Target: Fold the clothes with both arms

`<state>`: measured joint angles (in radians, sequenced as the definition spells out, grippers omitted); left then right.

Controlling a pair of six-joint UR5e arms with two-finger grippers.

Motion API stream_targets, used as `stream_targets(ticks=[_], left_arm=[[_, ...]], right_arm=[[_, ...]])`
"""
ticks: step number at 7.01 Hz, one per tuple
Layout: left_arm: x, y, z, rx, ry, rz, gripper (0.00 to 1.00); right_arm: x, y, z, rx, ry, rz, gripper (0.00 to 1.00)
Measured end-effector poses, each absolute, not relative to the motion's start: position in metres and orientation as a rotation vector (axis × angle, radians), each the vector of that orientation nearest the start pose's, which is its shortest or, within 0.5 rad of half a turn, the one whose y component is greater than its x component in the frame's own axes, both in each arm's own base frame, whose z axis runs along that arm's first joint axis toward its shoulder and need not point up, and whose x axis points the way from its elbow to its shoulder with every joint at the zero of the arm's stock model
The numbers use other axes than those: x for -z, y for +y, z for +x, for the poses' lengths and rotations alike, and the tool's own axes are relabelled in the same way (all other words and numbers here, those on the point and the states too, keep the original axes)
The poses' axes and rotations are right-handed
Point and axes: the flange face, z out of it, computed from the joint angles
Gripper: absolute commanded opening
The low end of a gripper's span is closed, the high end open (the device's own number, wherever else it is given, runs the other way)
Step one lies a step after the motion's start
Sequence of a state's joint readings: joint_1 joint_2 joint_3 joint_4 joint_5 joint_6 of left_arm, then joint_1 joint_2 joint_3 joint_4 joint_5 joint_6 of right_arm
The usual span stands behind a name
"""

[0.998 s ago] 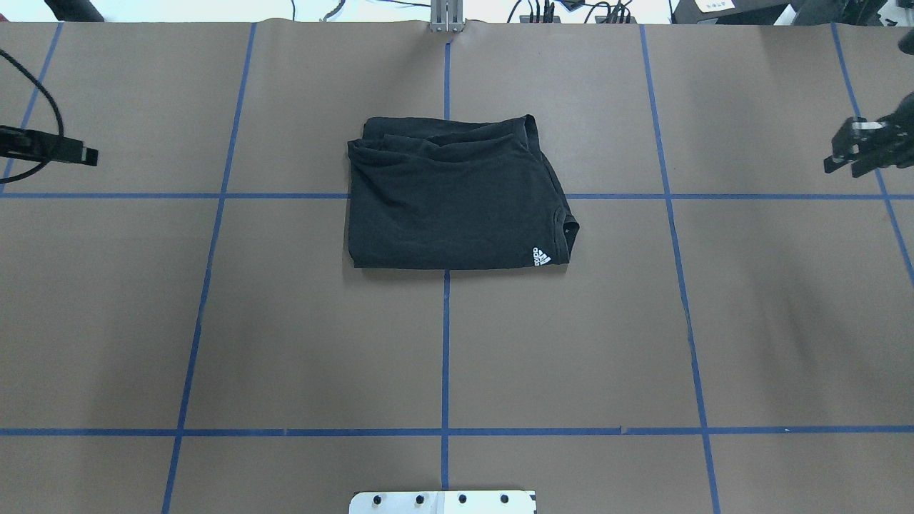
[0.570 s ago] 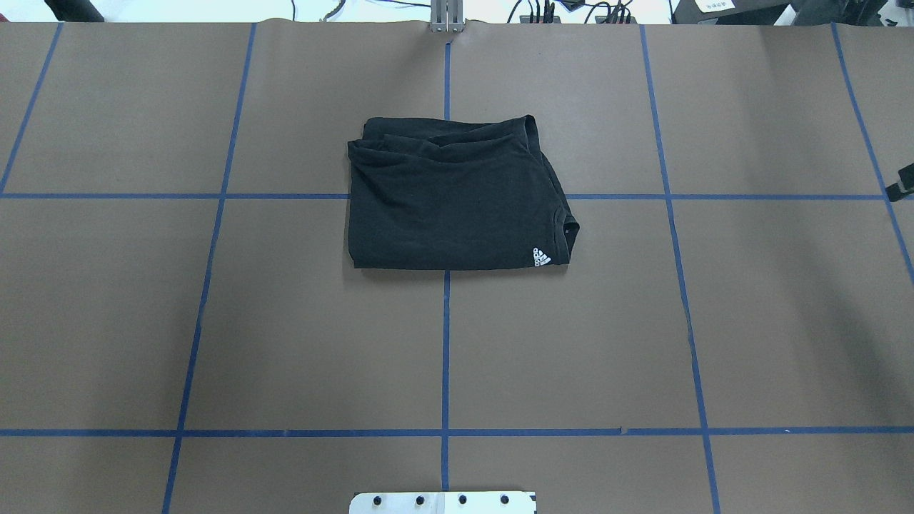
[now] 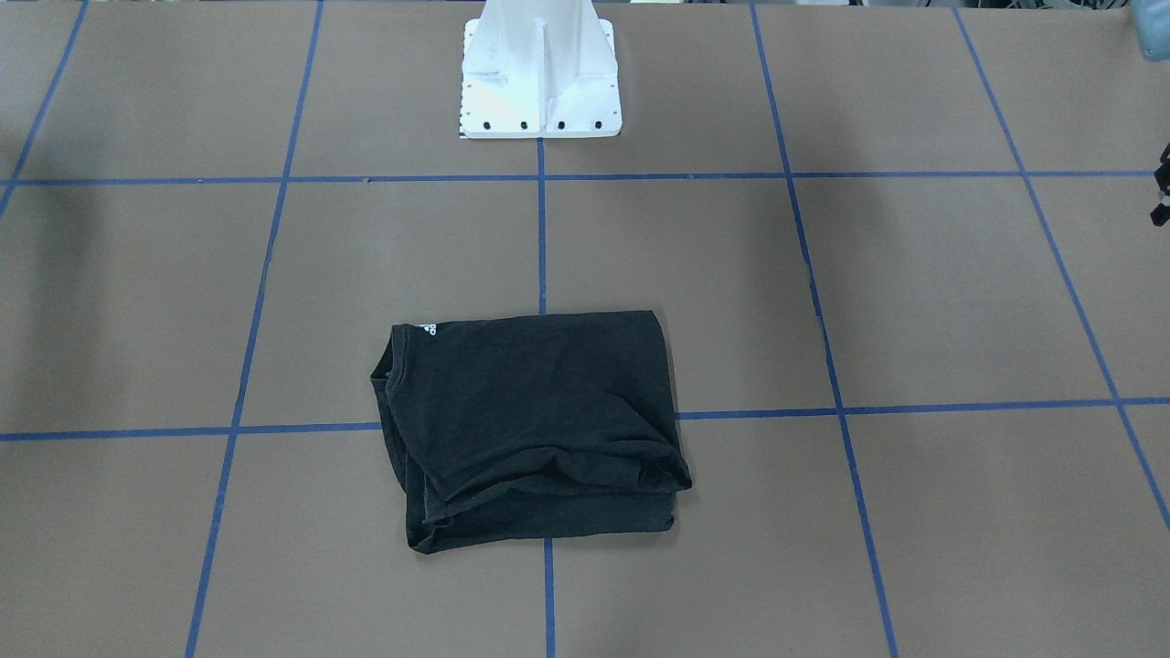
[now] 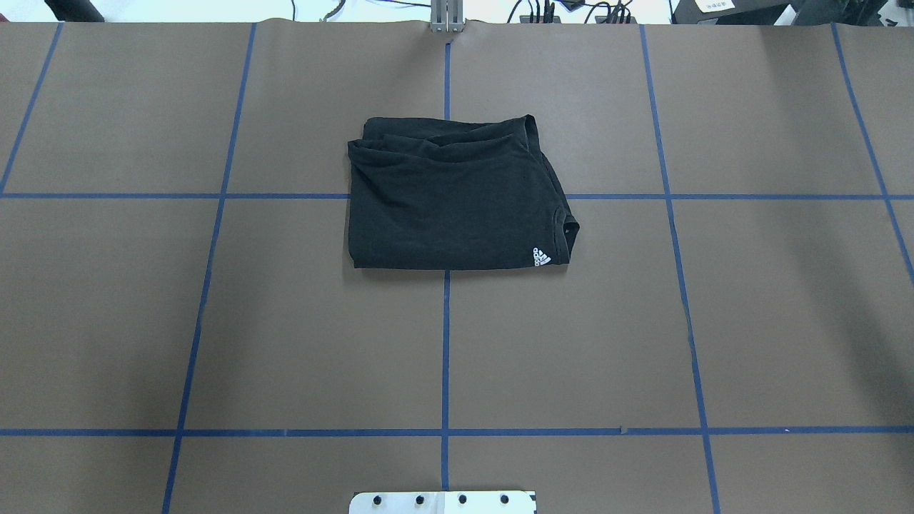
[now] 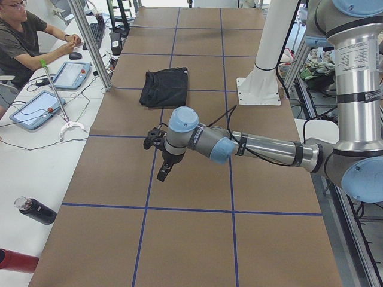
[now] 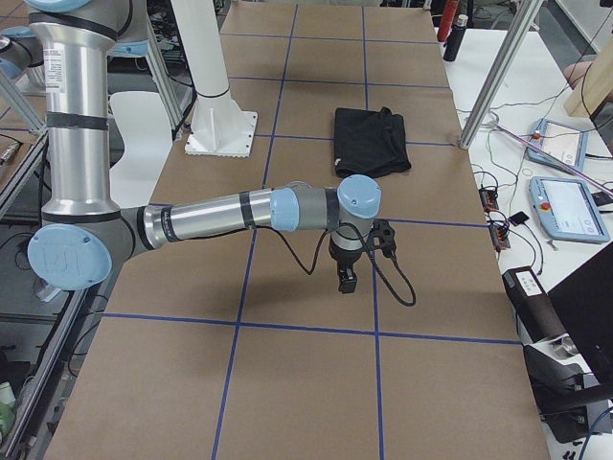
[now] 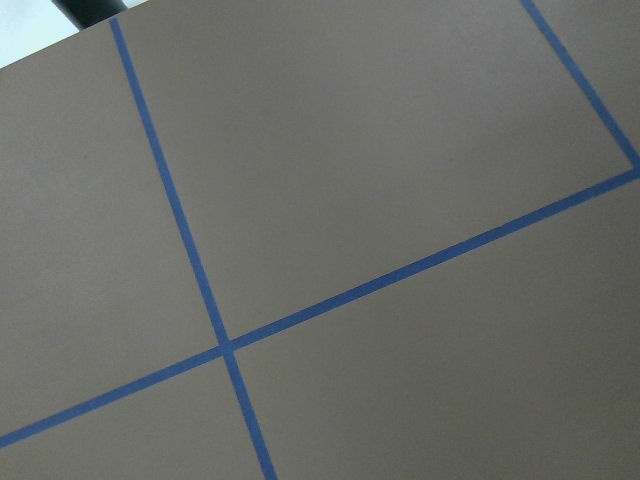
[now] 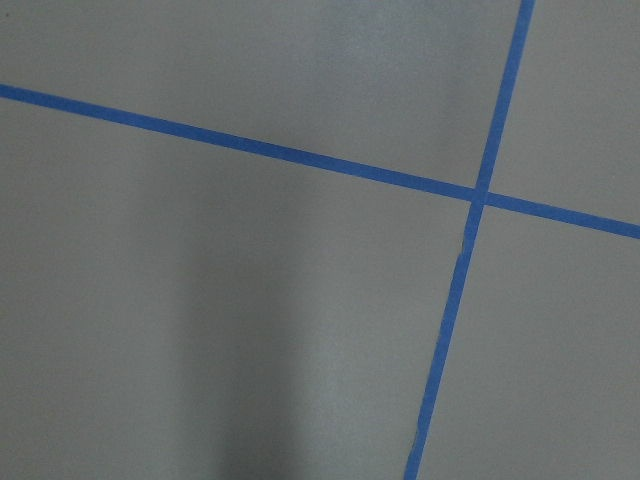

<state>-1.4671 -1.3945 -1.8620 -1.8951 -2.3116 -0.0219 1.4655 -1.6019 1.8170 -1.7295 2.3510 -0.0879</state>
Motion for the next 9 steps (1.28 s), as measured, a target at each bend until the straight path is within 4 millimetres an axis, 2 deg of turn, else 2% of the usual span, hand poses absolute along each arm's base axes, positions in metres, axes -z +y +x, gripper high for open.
stream_targets(ticks=[1, 2, 7, 9], left_arm=[[-0.574, -0.429, -0.027, -0.237, 0.781, 0.351, 1.0], [-0.576, -0.426, -0.029, -0.229, 0.79, 0.348, 1.0], [-0.571, -0.427, -0.031, -0.209, 0.802, 0.344, 1.0], [-0.572, -0.426, -0.031, -0.21, 0.803, 0.343, 1.0]], right_arm=[[-0.568, -0.478, 0.013, 0.197, -0.781, 0.045, 1.0], [-0.566, -0.479, 0.014, 0.195, -0.778, 0.049, 1.0], [-0.555, -0.494, 0.012, 0.176, -0.774, 0.063, 1.0], [-0.551, -0.492, 0.012, 0.18, -0.775, 0.07, 1.0]])
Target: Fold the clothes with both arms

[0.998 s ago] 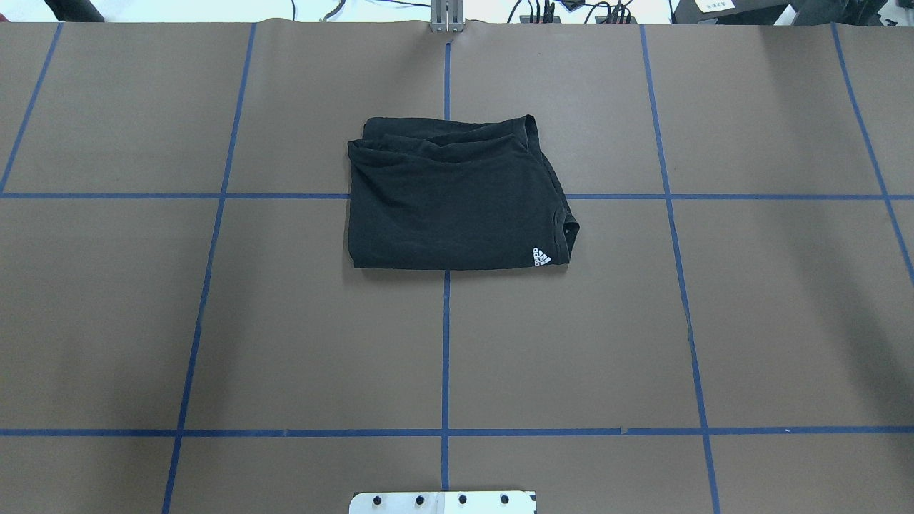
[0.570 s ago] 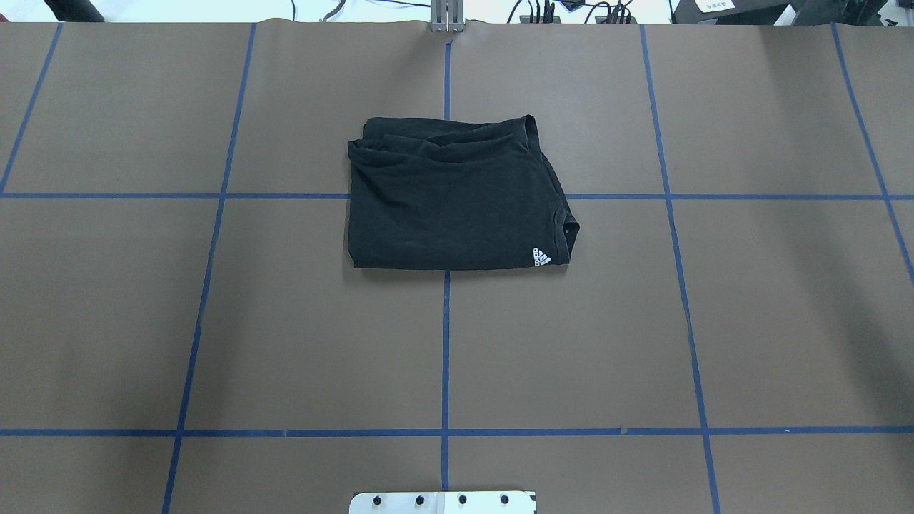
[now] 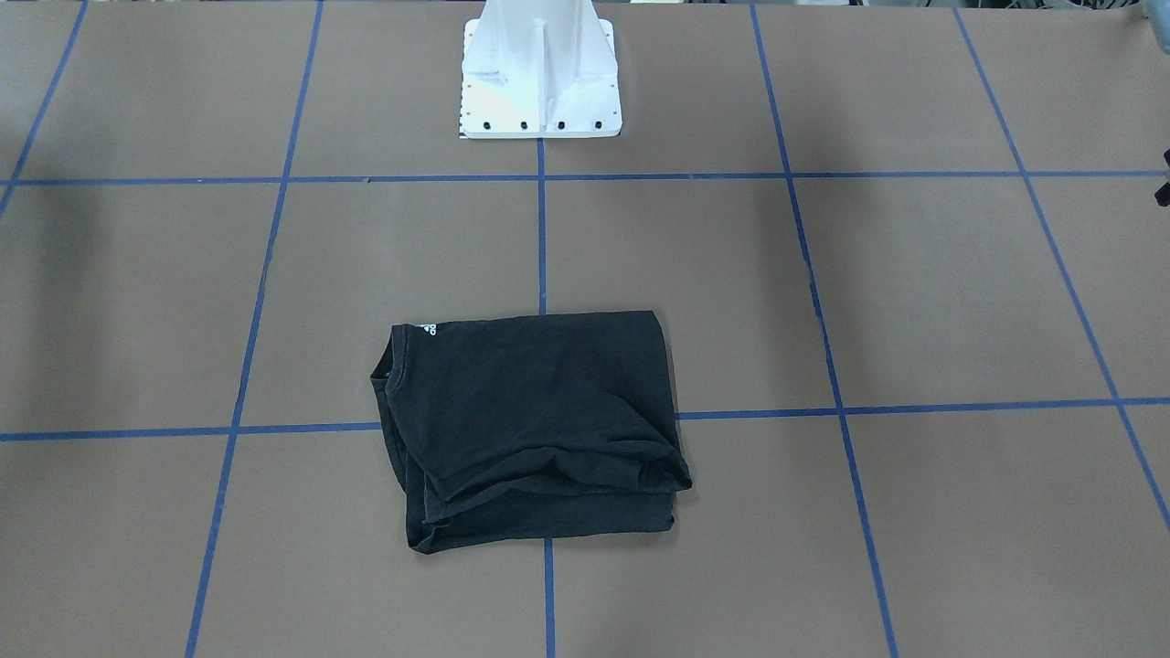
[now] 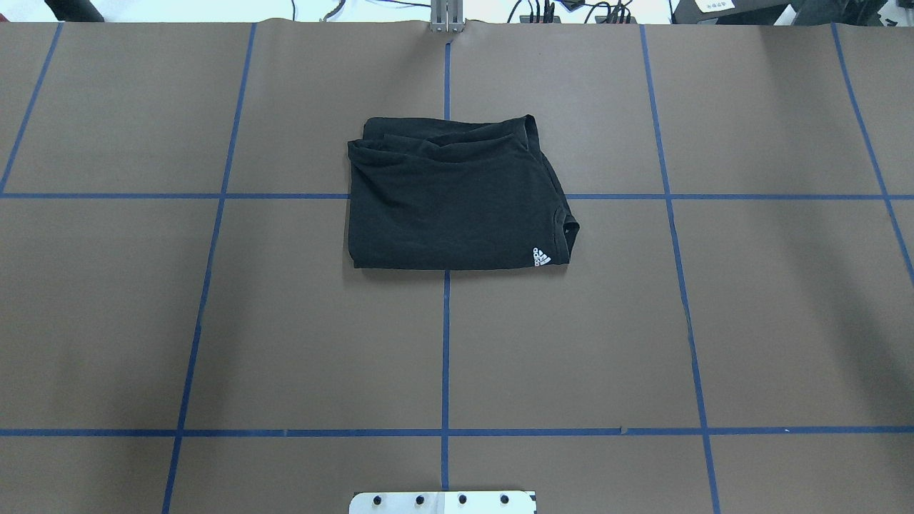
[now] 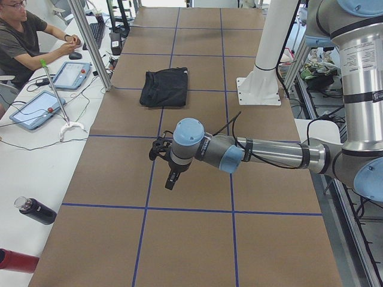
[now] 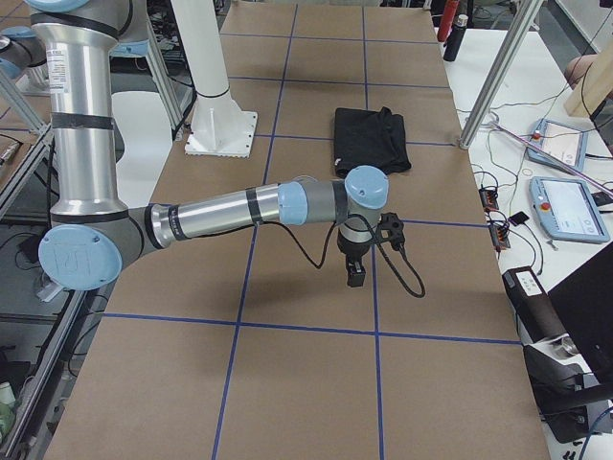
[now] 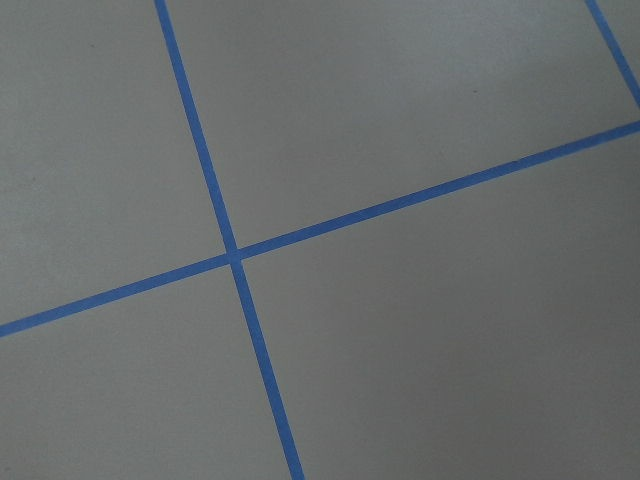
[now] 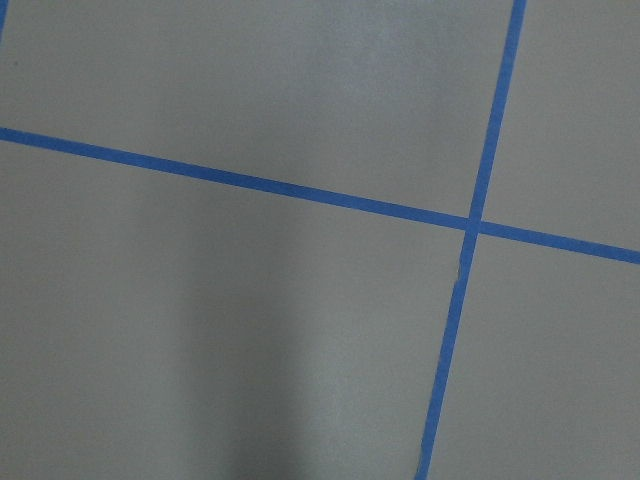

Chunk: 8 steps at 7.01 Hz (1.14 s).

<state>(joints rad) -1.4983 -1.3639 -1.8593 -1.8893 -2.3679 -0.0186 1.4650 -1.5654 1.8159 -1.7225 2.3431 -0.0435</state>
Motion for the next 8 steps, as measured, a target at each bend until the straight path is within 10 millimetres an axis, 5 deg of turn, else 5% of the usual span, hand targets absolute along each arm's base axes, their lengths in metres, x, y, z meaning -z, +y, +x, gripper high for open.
stream_targets(ticks=[3, 8], left_arm=[[-0.565, -0.414, -0.033, -0.214, 0.803, 0.356, 1.0], [-0.56, -0.424, -0.038, -0.204, 0.815, 0.365, 1.0]], right_arm=[[-0.553, -0.49, 0.012, 0.181, -0.774, 0.068, 1.0], [-0.551, -0.5, 0.009, 0.194, -0.772, 0.092, 1.0]])
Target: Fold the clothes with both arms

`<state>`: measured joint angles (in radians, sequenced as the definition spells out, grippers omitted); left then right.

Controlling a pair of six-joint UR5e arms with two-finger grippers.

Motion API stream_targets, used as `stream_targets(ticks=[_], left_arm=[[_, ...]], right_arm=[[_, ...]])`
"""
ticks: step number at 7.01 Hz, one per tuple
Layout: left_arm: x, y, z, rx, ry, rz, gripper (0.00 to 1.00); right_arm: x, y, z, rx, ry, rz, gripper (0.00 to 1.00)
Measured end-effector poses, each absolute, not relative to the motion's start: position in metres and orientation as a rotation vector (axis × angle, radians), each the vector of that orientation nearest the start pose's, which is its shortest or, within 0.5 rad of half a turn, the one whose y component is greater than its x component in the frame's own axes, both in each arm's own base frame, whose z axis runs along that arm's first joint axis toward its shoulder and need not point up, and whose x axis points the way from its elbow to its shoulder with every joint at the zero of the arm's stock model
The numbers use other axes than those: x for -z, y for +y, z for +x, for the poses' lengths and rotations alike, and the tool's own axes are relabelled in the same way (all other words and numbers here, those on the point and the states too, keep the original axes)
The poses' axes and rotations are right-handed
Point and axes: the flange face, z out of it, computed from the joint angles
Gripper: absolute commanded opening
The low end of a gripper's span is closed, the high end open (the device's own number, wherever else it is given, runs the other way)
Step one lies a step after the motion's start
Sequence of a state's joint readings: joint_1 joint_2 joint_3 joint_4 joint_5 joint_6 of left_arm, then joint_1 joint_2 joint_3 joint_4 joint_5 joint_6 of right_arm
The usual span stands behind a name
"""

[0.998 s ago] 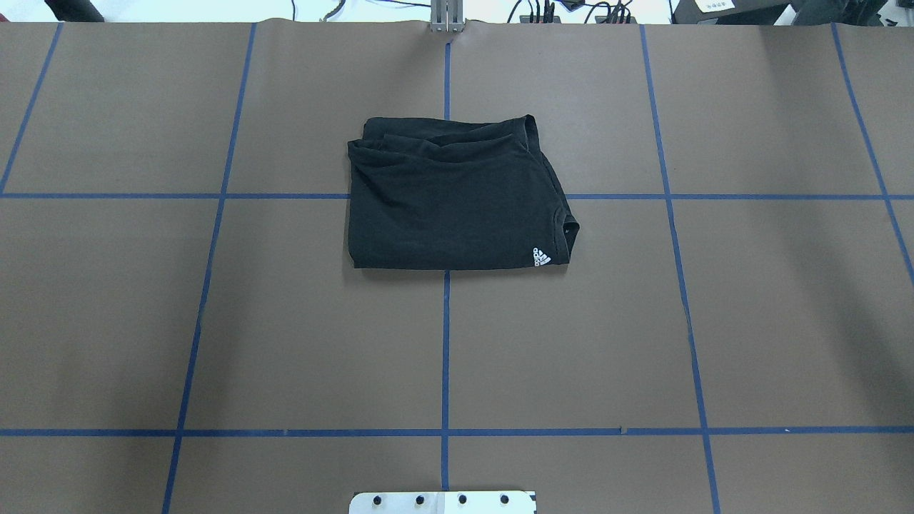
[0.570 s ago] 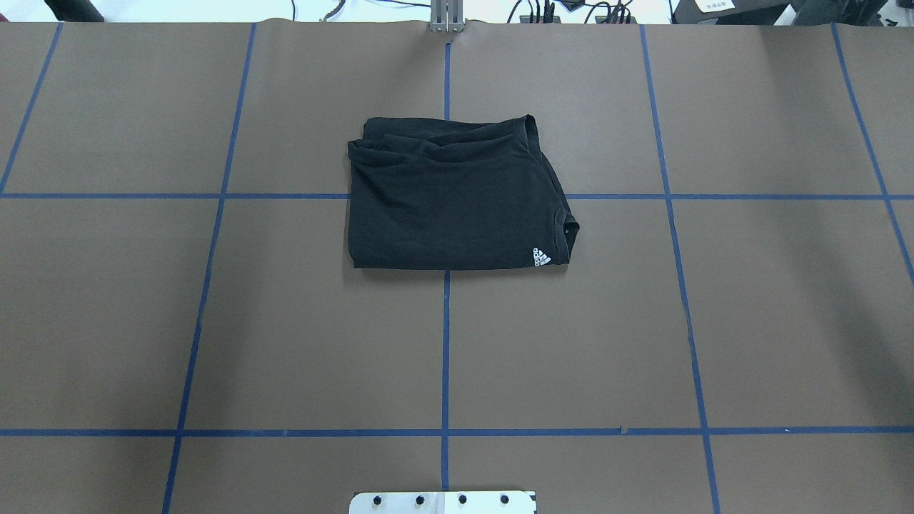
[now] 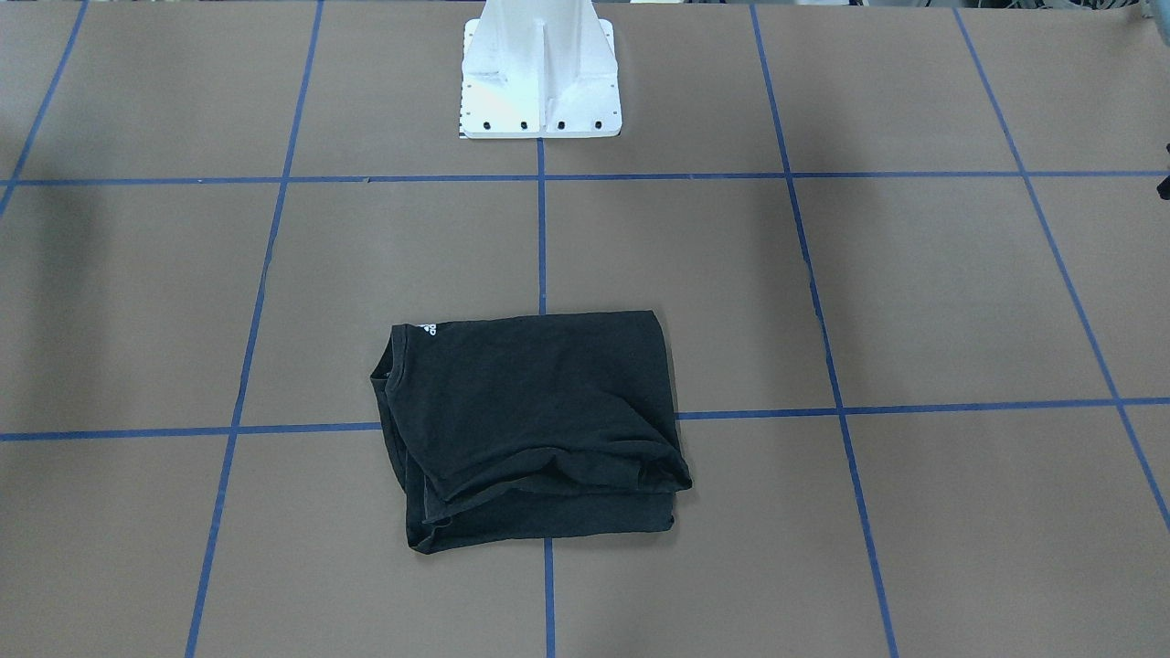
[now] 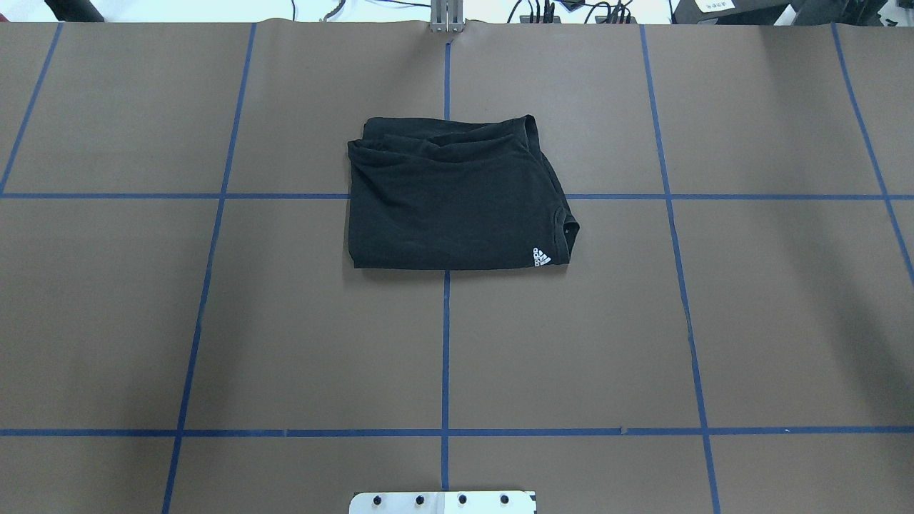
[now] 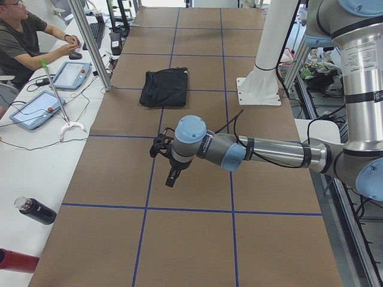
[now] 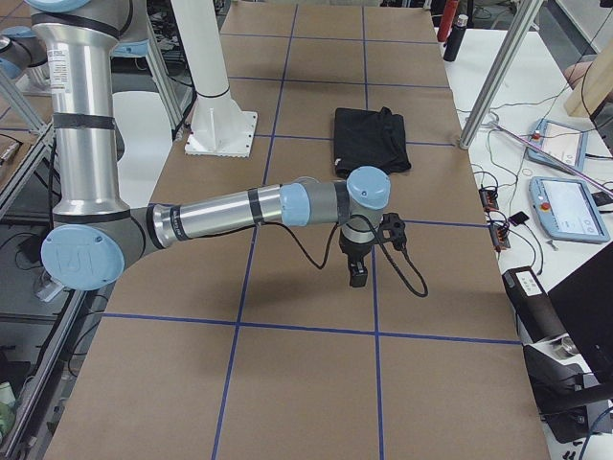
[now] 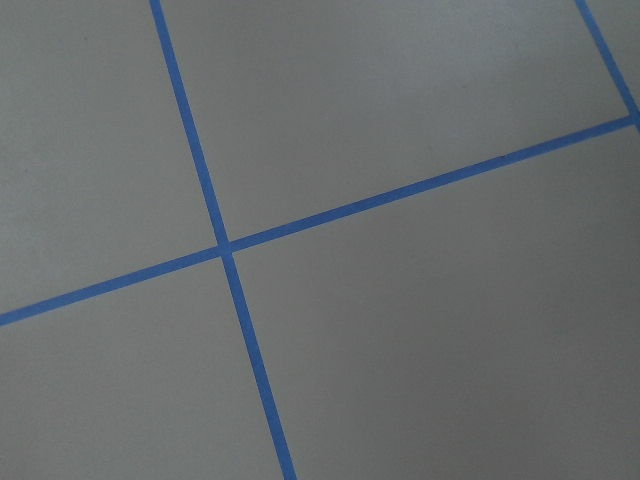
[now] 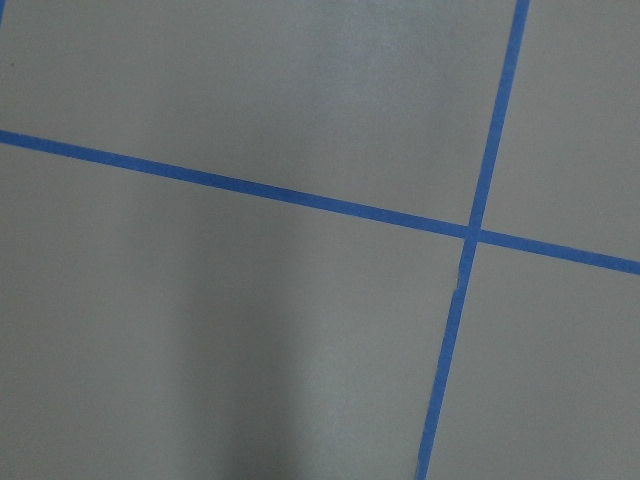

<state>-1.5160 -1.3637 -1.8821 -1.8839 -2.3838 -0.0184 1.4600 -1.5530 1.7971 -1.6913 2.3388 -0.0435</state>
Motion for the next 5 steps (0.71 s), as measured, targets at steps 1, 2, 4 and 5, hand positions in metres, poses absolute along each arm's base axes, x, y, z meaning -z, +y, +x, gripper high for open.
stream_targets(ticks=[1, 2, 4, 5], left_arm=[[-0.558, -0.425, -0.039, -0.202, 0.815, 0.369, 1.0], [-0.557, -0.425, -0.039, -0.202, 0.816, 0.371, 1.0], [-0.56, -0.426, -0.04, -0.2, 0.813, 0.37, 1.0], [-0.56, -0.427, -0.04, -0.2, 0.813, 0.369, 1.0]], right_arm=[[-0.55, -0.501, 0.009, 0.199, -0.772, 0.106, 1.0], [-0.55, -0.501, 0.009, 0.201, -0.772, 0.112, 1.0], [-0.559, -0.495, 0.01, 0.194, -0.773, 0.095, 1.0], [-0.569, -0.486, 0.011, 0.184, -0.774, 0.076, 1.0]])
